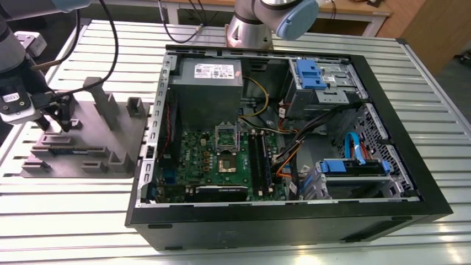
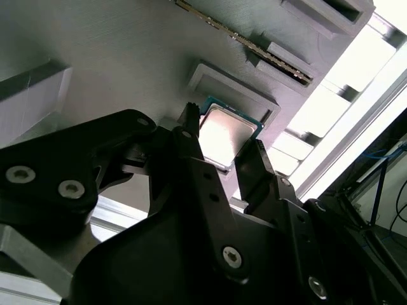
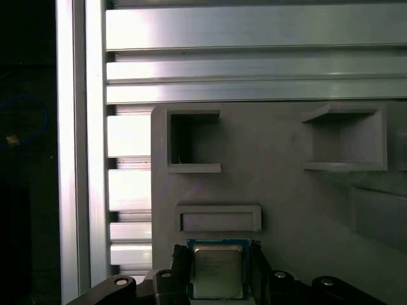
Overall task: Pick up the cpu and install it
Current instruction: 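Pick up the cpu and move it towards the insertion slot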
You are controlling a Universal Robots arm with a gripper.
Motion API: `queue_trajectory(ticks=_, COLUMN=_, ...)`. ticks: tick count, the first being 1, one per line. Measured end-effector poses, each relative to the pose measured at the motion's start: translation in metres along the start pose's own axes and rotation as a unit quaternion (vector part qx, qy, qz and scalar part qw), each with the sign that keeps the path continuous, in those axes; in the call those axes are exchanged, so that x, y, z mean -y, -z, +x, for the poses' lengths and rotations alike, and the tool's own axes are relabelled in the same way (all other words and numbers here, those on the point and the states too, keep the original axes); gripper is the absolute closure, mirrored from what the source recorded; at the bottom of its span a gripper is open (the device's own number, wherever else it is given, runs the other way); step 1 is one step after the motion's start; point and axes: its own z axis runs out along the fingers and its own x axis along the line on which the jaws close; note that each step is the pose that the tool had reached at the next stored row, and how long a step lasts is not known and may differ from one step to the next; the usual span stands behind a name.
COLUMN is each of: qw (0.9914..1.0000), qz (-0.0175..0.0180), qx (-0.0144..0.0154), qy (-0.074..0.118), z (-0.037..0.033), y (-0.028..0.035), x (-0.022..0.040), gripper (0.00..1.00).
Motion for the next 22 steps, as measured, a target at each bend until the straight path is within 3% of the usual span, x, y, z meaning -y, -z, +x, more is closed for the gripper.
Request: queue_trajectory(ticks=22, qw=1.0, qz=0.0002, qx=0.0, qy=0.0, z=0.0, y=0.0054, x=-0.0002, gripper=0.53)
